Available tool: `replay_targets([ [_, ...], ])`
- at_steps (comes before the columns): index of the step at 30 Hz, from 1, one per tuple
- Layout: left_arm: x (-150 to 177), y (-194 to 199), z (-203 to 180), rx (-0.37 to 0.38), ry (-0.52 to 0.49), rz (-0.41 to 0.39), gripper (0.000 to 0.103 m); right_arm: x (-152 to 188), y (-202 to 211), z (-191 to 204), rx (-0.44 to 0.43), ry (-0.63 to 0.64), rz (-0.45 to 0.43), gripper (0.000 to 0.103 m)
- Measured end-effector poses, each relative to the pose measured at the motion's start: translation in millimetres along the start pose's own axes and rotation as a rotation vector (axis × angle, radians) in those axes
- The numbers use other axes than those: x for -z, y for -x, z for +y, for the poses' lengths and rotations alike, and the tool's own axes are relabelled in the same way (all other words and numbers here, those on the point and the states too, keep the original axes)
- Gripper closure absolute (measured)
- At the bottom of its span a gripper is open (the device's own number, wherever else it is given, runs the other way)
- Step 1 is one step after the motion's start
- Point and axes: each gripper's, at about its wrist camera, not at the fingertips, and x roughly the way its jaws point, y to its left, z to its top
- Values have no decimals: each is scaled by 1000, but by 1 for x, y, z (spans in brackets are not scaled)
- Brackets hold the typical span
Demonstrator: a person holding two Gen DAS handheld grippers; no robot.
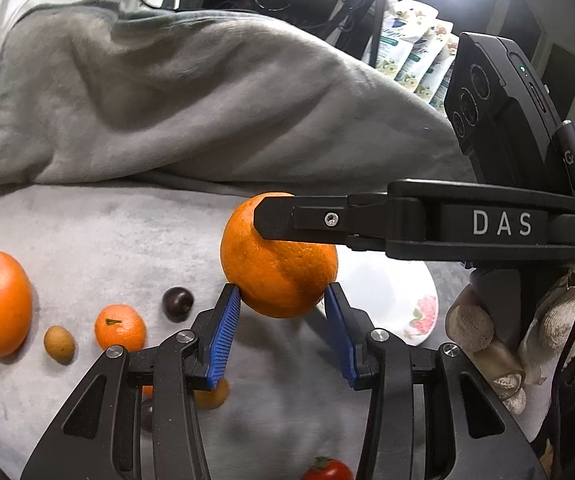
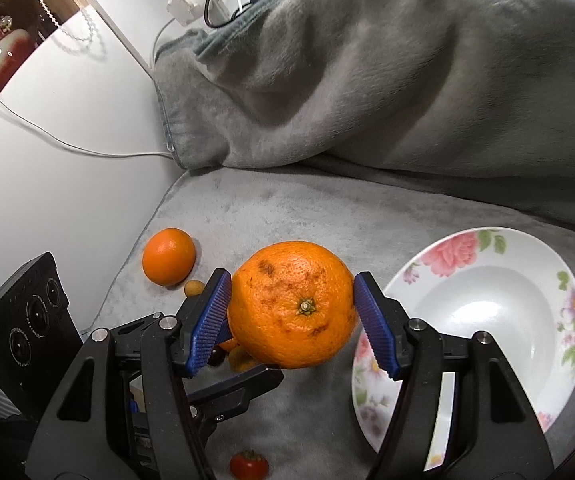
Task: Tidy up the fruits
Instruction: 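Lift the tangerine with the right gripper and lower it onto the plate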
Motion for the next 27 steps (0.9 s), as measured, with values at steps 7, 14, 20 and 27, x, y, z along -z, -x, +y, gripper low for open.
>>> replay_targets([
  [7,0,-3,-22,25,-40,11,60,8,24,-14,20,-27,-23,36],
  [14,6,-11,-41,51,-72,46,60,22,38,-33,39,-68,-27,36],
  [20,8,-20,-52,60,-93,74,60,32,44,-47,38,-100,-28,36],
  [27,9,-28,-58,64,-111,98,60,40,47,-58,50,-128,-21,36],
])
